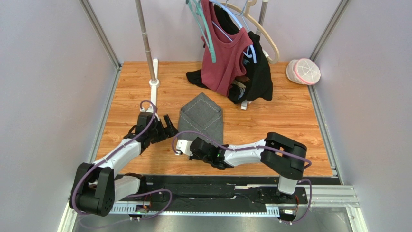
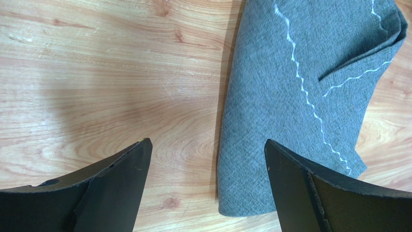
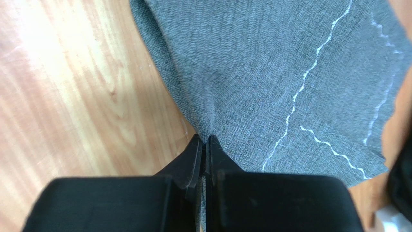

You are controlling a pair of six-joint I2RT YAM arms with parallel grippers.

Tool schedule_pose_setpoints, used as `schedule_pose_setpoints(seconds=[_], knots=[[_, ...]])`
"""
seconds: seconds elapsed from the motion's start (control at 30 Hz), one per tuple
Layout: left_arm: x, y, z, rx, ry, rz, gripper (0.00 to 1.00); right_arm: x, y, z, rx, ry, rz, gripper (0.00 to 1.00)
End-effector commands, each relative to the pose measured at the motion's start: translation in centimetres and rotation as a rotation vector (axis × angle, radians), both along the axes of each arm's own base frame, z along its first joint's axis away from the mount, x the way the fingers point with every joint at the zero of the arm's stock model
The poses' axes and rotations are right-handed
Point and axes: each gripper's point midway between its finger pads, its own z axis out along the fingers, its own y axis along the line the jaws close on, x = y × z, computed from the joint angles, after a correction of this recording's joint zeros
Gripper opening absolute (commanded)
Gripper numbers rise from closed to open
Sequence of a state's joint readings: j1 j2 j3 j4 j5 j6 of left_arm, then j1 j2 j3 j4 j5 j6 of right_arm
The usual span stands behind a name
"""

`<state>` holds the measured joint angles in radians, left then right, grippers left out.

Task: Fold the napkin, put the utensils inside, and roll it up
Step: Roll the napkin with the utensil

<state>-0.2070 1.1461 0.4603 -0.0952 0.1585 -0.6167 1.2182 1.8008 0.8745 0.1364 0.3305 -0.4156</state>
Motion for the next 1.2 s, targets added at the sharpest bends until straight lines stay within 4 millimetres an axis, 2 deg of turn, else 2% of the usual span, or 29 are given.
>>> schedule_pose_setpoints(seconds=[0.0, 0.17, 0.23, 0.27, 0.4, 0.43, 0.5, 0.53, 0.67, 0.73, 0.87, 1.17], knots=[[0.5, 0.2, 1.9, 0.019, -0.066, -0.035, 0.96, -1.8, 0.6, 1.7, 0.054, 0.197, 0.011, 0.0], [-0.2, -0.3, 2.2, -0.001, -0.095, -0.078, 0.96, -1.7, 0.9, 2.3, 0.081, 0.311, 0.002, 0.0], [-0.4, -0.6, 2.4, -0.017, -0.111, -0.092, 0.96, -2.2, 1.4, 2.7, 0.118, 0.397, 0.019, 0.0], [-0.5, -1.0, 2.8, -0.033, -0.123, -0.112, 0.96, -1.6, 1.3, 2.9, 0.136, 0.422, 0.003, 0.0], [-1.2, -1.9, 3.5, -0.026, -0.17, -0.165, 0.95, -1.3, 1.5, 3.0, 0.166, 0.564, 0.012, 0.0], [-1.3, -2.1, 4.1, -0.013, -0.205, -0.183, 0.95, -0.7, 1.2, 3.1, 0.177, 0.594, -0.005, 0.0], [-1.5, -2.7, 4.7, -0.007, -0.25, -0.219, 0.94, -1.0, 1.1, 2.6, 0.181, 0.678, 0.009, 0.0], [-1.7, -3.2, 5.5, 0.004, -0.296, -0.253, 0.94, -0.3, 1.0, 2.8, 0.195, 0.696, -0.001, 0.0], [-2.0, -4.7, 7.3, -0.005, -0.428, -0.33, 0.93, -0.2, 0.8, 2.8, 0.208, 0.808, 0.02, 0.0], [-2.3, -5.2, 7.8, 0.007, -0.479, -0.372, 0.93, 0.0, 0.2, 2.3, 0.205, 0.869, 0.005, 0.0], [-2.7, -7.1, 8.9, 0.023, -0.571, -0.476, 0.92, 0.3, 0.2, 2.6, 0.247, 0.98, 0.021, 0.0], [-3.3, -10.3, 8.2, 0.043, -0.627, -0.635, 0.88, 1.7, -0.5, 2.3, 0.28, 1.112, -0.004, 0.0]])
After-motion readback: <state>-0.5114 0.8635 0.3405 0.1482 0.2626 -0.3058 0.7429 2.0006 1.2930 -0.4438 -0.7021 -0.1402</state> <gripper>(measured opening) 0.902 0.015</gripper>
